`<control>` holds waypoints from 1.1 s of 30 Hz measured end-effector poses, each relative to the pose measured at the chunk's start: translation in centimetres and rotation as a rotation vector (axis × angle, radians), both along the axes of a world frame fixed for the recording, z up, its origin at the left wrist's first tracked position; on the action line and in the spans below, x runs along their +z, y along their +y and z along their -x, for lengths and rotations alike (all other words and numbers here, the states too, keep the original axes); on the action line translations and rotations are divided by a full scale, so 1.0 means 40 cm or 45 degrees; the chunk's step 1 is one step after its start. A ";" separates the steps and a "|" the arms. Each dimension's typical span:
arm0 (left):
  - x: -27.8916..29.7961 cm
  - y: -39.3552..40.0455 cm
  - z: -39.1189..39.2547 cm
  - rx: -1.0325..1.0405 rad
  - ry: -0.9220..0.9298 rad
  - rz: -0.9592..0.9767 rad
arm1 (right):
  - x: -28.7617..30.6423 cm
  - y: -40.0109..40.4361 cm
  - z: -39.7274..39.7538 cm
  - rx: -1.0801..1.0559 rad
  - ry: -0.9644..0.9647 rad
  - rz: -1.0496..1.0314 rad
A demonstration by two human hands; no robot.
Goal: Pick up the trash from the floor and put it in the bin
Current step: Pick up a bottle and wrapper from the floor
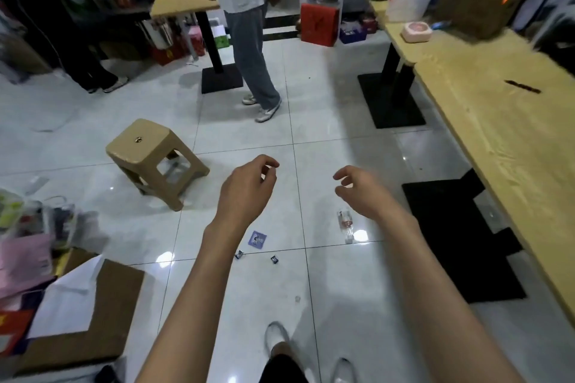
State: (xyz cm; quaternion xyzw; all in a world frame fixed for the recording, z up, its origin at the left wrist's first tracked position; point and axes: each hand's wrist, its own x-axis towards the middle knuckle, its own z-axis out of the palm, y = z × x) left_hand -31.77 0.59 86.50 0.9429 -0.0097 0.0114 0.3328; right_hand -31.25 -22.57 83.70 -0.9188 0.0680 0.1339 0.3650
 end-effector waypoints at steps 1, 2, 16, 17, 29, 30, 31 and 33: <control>-0.009 0.007 -0.032 0.000 0.006 -0.007 | -0.011 0.003 -0.034 -0.002 0.015 -0.006; -0.018 0.015 -0.065 -0.001 0.010 -0.019 | -0.022 0.007 -0.067 0.000 0.029 -0.004; -0.377 0.159 -0.602 -0.054 0.121 -0.089 | -0.370 0.107 -0.595 -0.144 0.167 0.065; -0.449 0.167 -0.637 -0.049 0.119 -0.120 | -0.435 0.098 -0.628 -0.154 0.180 0.115; -1.539 0.203 -0.796 0.165 0.031 -0.152 | -1.500 0.001 -0.780 -0.188 0.270 0.354; -1.636 0.206 -0.803 0.160 0.041 -0.168 | -1.594 -0.001 -0.787 -0.173 0.262 0.364; -1.740 0.210 -0.812 0.146 0.050 -0.195 | -1.689 -0.002 -0.795 -0.152 0.249 0.368; -1.927 0.218 -0.819 0.130 0.058 -0.274 | -1.857 -0.005 -0.808 -0.120 0.217 0.376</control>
